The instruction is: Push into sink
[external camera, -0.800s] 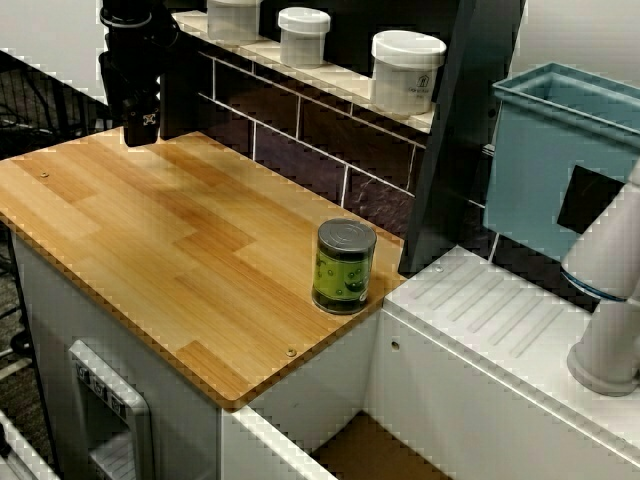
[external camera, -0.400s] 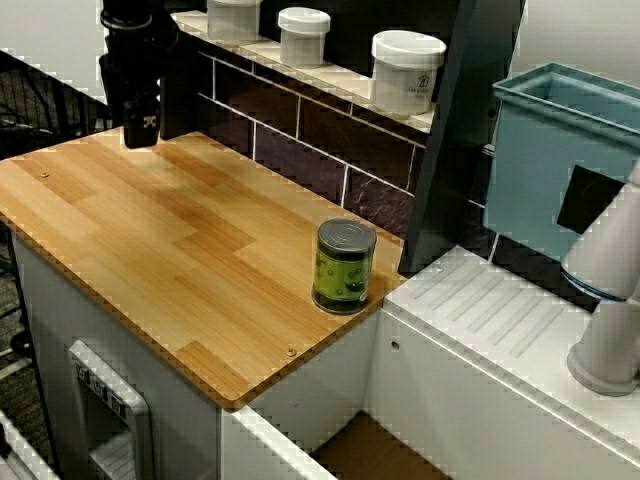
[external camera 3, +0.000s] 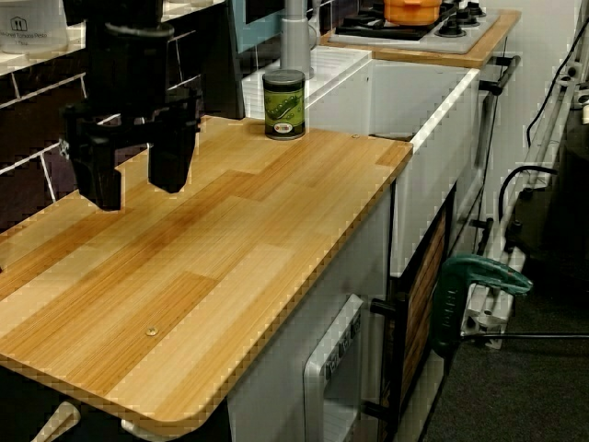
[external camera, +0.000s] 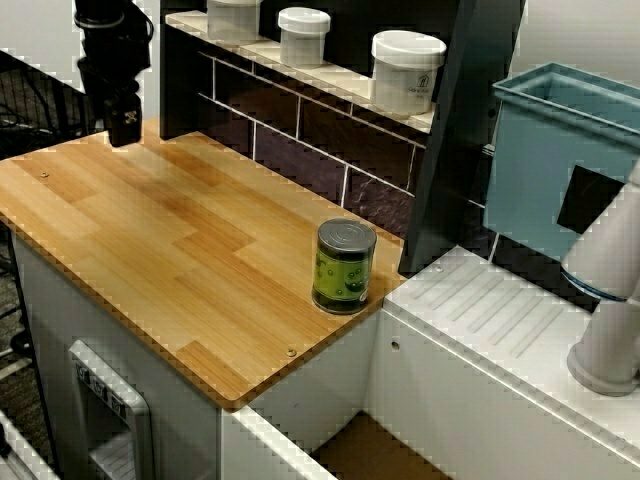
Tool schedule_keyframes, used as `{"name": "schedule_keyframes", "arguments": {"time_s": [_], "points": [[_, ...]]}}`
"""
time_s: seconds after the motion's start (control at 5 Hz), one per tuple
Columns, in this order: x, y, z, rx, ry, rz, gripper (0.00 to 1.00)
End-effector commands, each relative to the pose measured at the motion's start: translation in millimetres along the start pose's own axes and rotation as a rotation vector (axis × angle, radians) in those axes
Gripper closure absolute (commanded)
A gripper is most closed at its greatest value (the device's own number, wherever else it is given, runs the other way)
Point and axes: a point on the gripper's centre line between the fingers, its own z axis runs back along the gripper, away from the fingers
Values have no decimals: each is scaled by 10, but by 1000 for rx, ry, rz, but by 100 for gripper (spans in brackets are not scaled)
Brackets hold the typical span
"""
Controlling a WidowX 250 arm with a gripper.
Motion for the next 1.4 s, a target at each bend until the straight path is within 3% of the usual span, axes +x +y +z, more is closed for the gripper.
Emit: {"name": "schedule_keyframes", "arguments": {"time_s": [0.0, 0.4, 1.2], "points": [[204, -54, 22, 24, -23, -31, 0], [431, -385, 21, 21, -44, -26, 0], [610, -883, 38, 24, -72, -37, 0]]}}
